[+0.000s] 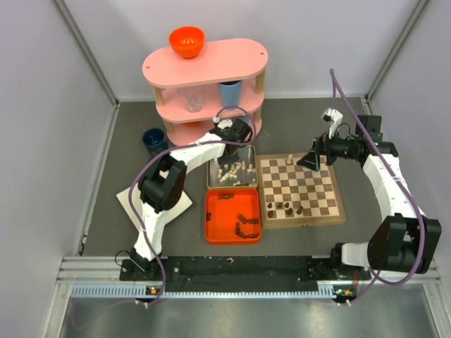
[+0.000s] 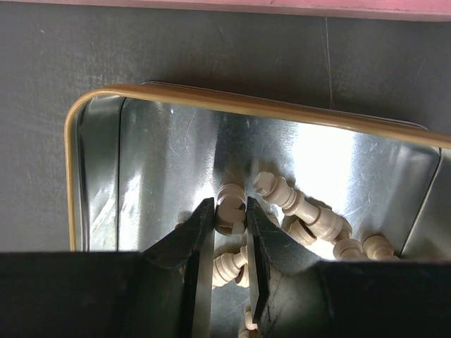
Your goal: Set up the chess pieces on the board
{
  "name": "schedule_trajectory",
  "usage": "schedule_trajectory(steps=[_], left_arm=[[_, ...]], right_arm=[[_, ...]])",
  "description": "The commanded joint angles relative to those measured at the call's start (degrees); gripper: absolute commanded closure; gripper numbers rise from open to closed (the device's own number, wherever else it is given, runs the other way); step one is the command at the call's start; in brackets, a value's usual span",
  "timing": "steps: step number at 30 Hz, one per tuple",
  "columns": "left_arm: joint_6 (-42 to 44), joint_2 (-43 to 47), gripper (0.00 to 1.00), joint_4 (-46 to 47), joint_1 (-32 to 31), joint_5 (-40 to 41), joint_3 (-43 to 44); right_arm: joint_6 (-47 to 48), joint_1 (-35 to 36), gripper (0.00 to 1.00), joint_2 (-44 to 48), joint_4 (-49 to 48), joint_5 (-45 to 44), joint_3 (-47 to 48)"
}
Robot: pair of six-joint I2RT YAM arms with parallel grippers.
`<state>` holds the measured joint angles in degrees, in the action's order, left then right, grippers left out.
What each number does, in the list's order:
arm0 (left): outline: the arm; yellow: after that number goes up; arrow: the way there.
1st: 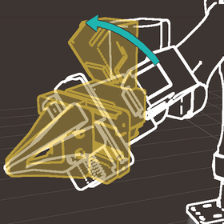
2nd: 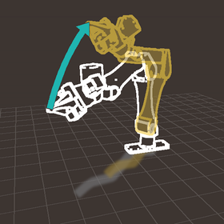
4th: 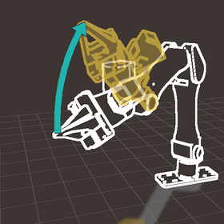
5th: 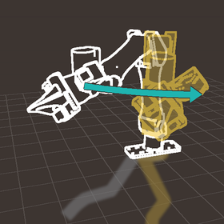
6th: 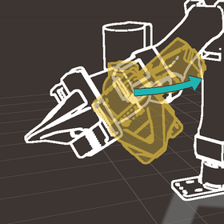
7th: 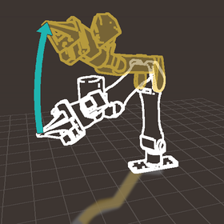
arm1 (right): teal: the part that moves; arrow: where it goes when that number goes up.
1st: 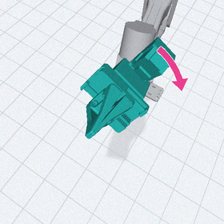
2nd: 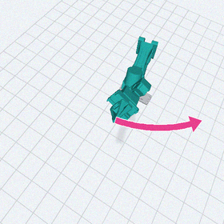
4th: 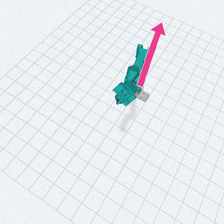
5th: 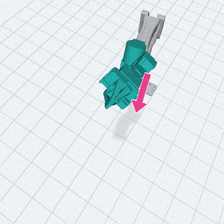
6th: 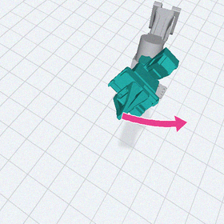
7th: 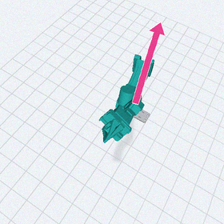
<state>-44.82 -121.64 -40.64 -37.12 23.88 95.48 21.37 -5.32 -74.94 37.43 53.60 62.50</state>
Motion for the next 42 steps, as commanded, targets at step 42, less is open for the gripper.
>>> schedule_trajectory(steps=[42], left_arm=[[23.8, 27.8, 1.00, 7.1, -3.0, -16.4, -15.9]], right_arm=[[0.6, -0.3, 0.01, 0.2, -1.6, 1.2, -0.1]])
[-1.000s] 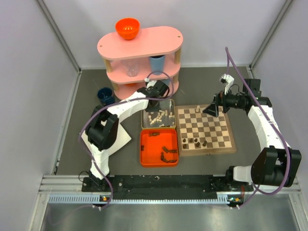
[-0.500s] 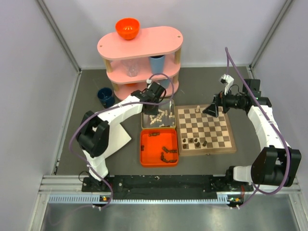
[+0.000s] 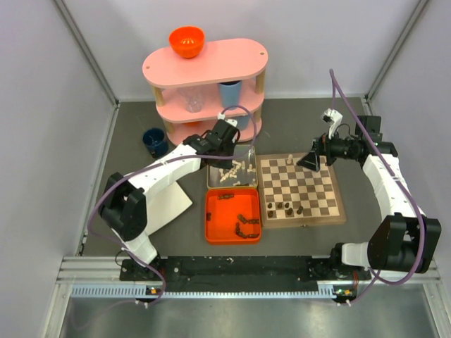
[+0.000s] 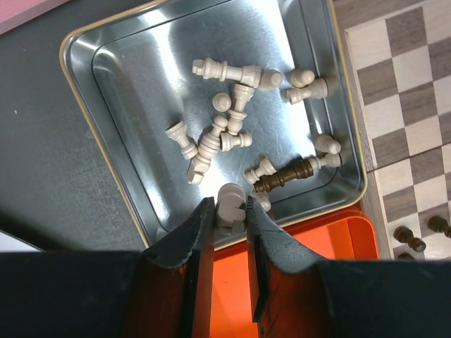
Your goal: Set up the chess pieces on the board
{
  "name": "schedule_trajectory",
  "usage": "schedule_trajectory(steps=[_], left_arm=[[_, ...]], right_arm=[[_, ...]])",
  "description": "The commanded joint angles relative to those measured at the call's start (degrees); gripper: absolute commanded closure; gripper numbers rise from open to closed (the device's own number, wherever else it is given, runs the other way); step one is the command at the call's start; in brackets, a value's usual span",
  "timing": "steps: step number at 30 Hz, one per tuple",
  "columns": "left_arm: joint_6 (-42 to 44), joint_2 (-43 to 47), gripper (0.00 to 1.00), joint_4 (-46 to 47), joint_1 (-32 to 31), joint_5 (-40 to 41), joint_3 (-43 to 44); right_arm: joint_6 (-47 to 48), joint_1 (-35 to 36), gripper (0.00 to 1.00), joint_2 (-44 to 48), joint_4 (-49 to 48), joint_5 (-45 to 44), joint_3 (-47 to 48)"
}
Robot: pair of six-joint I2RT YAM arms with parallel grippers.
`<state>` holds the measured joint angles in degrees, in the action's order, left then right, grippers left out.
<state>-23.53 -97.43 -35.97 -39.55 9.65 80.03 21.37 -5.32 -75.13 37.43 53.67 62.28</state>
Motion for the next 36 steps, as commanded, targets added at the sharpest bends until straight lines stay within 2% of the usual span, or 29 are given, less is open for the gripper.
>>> schedule_trajectory(steps=[1, 12, 21, 30, 36], left_arm=[[2.8, 3.7, 1.00, 2.4, -0.7, -2.4, -0.4], [6.1, 6.8, 1.00, 3.8, -2.0, -7.3, -0.2], [7.1, 5.6, 1.00, 5.0, -3.8, -13.1, 3.0], [7.1, -2.1, 1.00, 7.0, -4.2, -18.4, 10.7], [6.0, -10.4, 1.00, 8.8, -4.2, -22.4, 17.7]], right_arm=[[0.6, -0.3, 0.01, 0.4, -1.6, 1.1, 0.2], [0.8, -0.3, 0.01, 0.8, -1.5, 1.1, 0.2], [0.8, -0.3, 0.01, 0.7, -1.5, 0.9, 0.3], [1.0, -0.3, 0.01, 1.3, -1.5, 0.4, 0.2], [0.9, -0.3, 0.01, 1.7, -1.6, -1.7, 0.4]])
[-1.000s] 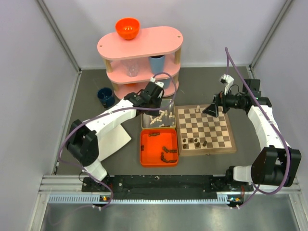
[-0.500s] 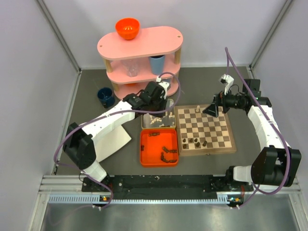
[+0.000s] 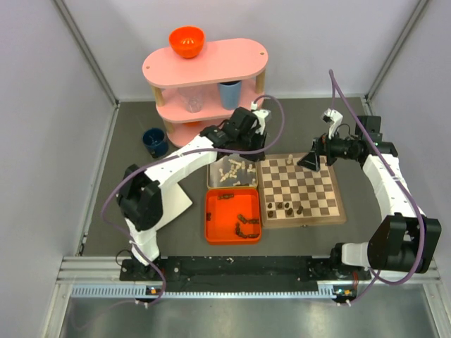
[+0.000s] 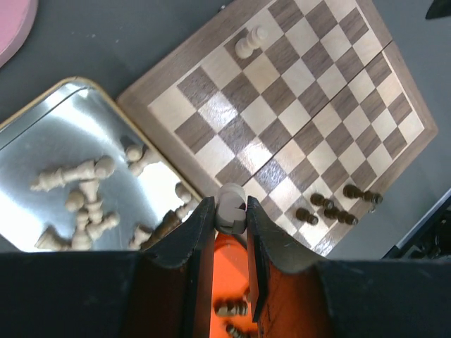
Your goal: Set up the chess pieces on the board
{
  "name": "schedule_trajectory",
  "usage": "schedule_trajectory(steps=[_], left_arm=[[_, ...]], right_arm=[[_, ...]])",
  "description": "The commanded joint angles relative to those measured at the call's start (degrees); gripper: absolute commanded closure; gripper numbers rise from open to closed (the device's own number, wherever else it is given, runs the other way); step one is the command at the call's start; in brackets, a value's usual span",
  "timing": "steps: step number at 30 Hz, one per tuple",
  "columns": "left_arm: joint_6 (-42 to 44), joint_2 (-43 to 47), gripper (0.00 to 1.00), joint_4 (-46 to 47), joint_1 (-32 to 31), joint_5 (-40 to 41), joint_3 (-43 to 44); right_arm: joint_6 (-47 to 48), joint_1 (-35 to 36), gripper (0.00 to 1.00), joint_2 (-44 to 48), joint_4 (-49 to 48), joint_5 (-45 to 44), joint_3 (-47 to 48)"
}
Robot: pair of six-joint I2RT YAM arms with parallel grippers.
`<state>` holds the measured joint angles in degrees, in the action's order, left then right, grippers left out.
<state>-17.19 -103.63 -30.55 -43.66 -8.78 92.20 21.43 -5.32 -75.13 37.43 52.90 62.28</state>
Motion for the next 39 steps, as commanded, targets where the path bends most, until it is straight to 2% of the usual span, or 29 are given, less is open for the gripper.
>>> schedule_trajectory(steps=[1, 13, 21, 28, 39], left_arm=[[-0.3, -6.4, 1.00, 3.4, -0.2, -4.5, 7.6], [-2.1, -18.7, 1.00, 2.7, -0.1, -2.3, 18.7], [-5.5, -24.7, 1.00, -1.4, -0.1, 4.0, 24.9], [-9.6, -26.6, 1.00, -6.8, -0.5, 11.2, 28.9], [-10.3, -29.3, 1.00, -8.1, -1.2, 12.4, 31.5]], right_arm=[[0.7, -0.3, 0.01, 1.8, -1.6, -1.2, 0.5], [0.5, -0.3, 0.01, 2.0, -1.6, -4.7, 0.8], [0.2, -0.3, 0.01, 1.7, -1.7, -5.7, 0.9], [0.1, -0.3, 0.01, 1.4, -1.7, -5.6, 0.9], [0.1, -0.3, 0.01, 1.2, -1.7, -6.0, 0.9]])
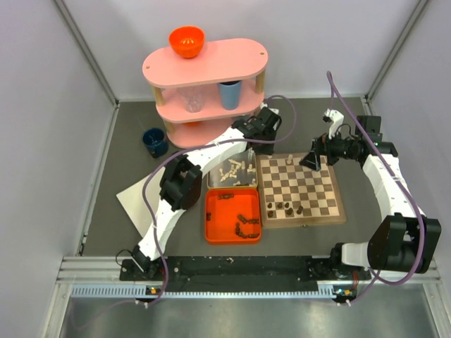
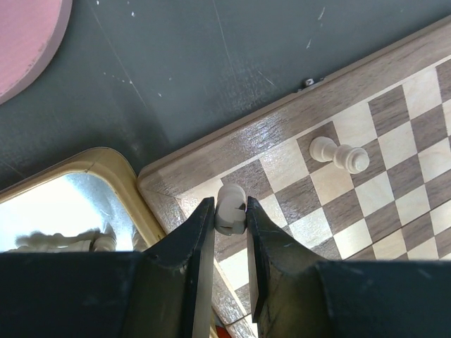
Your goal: Set up the chess pieces on the board
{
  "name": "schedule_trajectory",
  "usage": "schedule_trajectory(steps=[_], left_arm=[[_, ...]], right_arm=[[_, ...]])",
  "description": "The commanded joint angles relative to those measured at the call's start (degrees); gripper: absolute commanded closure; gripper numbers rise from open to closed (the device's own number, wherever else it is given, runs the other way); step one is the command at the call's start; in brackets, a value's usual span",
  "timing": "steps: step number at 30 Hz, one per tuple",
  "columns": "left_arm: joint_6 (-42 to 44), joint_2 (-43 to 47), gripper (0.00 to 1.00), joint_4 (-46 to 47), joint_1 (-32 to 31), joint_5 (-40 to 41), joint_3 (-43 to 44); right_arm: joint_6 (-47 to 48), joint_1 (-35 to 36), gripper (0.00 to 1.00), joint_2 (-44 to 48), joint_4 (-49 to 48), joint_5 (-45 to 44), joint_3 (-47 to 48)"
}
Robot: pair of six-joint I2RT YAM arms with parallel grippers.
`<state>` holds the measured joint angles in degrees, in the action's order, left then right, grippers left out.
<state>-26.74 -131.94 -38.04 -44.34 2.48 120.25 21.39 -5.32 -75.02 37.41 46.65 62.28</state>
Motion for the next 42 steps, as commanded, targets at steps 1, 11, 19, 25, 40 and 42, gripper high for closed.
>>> schedule_trajectory(steps=[1, 11, 19, 25, 40, 42], left_arm=[[-0.9, -1.3, 1.00, -0.8, -0.5, 1.2, 3.8], [-0.9, -3.4, 1.00, -1.9, -1.2, 2.5, 5.8], [-0.4, -4.7, 0.98, -1.9, -1.5, 1.0, 6.3], [-0.5, -5.9, 0.97, -1.9, -1.5, 0.1, 6.8], [-0.4, -6.4, 0.91, -2.0, -1.5, -2.0, 7.0], [-0.3, -6.4, 0.90, -2.0, -1.6, -2.1, 7.0]], right_arm=[[0.1, -0.3, 0.01, 1.1, -1.6, 0.3, 0.9], [0.1, -0.3, 0.01, 1.2, -1.7, 0.3, 0.9], [0.1, -0.3, 0.01, 1.2, -1.6, 0.2, 0.9], [0.1, -0.3, 0.01, 1.2, -1.6, 0.2, 0.9], [0.1, -0.3, 0.01, 1.2, -1.7, 0.0, 0.9], [0.2, -0.3, 0.01, 1.2, -1.6, -0.1, 0.9]])
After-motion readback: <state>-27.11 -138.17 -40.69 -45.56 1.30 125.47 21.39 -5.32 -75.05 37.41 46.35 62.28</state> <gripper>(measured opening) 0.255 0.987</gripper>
